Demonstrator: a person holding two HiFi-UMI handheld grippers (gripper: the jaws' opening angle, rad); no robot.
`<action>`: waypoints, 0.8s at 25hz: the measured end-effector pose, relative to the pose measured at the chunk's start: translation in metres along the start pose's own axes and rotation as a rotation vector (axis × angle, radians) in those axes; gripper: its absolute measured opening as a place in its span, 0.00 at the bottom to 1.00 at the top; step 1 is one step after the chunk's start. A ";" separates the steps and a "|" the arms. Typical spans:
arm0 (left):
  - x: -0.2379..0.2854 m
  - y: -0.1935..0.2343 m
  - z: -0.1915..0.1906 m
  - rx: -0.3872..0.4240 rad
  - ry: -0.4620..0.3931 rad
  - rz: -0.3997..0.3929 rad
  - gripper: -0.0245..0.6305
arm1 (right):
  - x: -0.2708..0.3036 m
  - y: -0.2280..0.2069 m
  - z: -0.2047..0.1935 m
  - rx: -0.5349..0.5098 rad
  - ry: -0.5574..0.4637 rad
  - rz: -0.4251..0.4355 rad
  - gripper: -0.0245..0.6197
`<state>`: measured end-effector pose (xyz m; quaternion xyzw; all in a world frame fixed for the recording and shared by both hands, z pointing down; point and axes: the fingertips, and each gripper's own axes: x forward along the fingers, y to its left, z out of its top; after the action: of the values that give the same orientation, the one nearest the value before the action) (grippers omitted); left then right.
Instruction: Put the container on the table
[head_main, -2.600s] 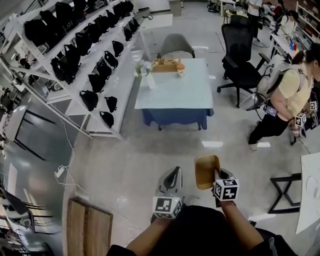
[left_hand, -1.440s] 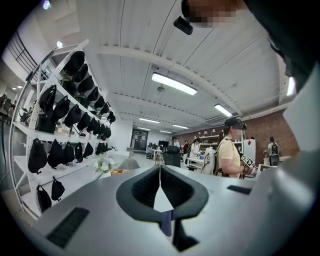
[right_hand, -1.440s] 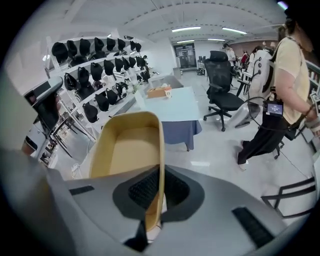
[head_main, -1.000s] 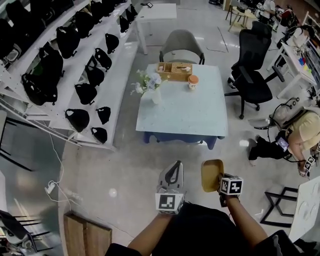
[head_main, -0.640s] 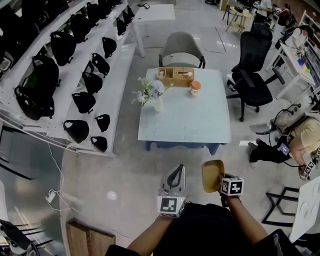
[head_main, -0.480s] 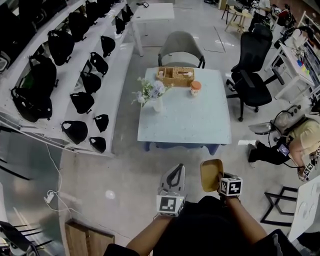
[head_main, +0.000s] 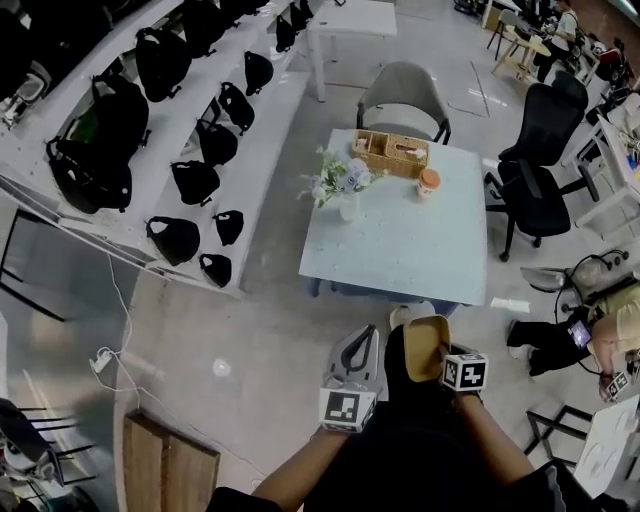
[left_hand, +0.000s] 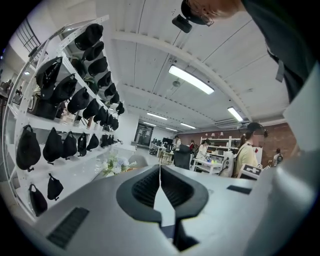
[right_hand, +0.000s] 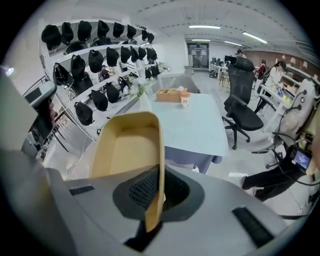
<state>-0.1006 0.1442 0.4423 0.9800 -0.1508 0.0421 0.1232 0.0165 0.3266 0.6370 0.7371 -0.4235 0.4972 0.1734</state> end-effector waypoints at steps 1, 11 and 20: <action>0.002 0.005 0.001 -0.002 0.000 0.014 0.05 | 0.005 0.002 0.008 -0.008 0.001 0.009 0.04; 0.072 0.068 0.014 -0.001 0.013 0.169 0.05 | 0.064 0.000 0.111 -0.116 0.004 0.103 0.04; 0.145 0.099 0.017 -0.013 0.050 0.285 0.05 | 0.123 -0.013 0.191 -0.210 0.068 0.183 0.04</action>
<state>0.0072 0.0067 0.4655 0.9464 -0.2858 0.0825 0.1260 0.1568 0.1491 0.6617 0.6560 -0.5327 0.4884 0.2178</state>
